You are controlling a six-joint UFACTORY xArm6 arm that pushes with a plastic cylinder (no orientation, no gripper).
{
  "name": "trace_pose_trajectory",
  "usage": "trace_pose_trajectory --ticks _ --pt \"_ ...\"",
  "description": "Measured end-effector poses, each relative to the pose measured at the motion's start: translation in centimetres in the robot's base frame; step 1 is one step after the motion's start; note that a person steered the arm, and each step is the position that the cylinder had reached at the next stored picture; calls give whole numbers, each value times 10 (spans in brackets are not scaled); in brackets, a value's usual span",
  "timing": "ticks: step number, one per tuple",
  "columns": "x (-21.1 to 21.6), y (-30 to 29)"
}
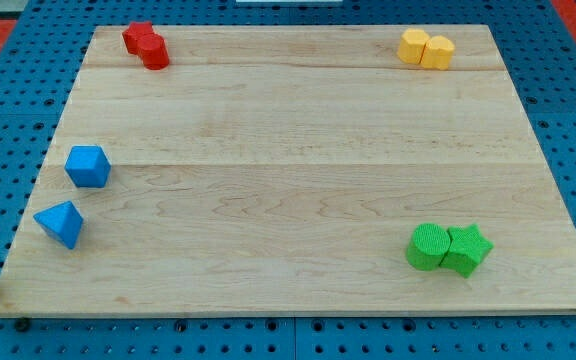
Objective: Slide the blue triangle to the center
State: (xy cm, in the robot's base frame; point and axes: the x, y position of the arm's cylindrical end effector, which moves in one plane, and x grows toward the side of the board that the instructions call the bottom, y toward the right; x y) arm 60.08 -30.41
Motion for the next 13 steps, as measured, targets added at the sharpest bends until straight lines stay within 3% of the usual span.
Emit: trace_pose_trajectory --ticks 1,3,4,5,7,8,9,10,12,13 --pt "-8 0" --pt "-85 54" --pt "-71 75" --pt "-35 57" --pt "-114 171" --pt "-119 229" --pt "-104 243" --pt "-62 238" --pt "-146 261" --pt "-107 276"
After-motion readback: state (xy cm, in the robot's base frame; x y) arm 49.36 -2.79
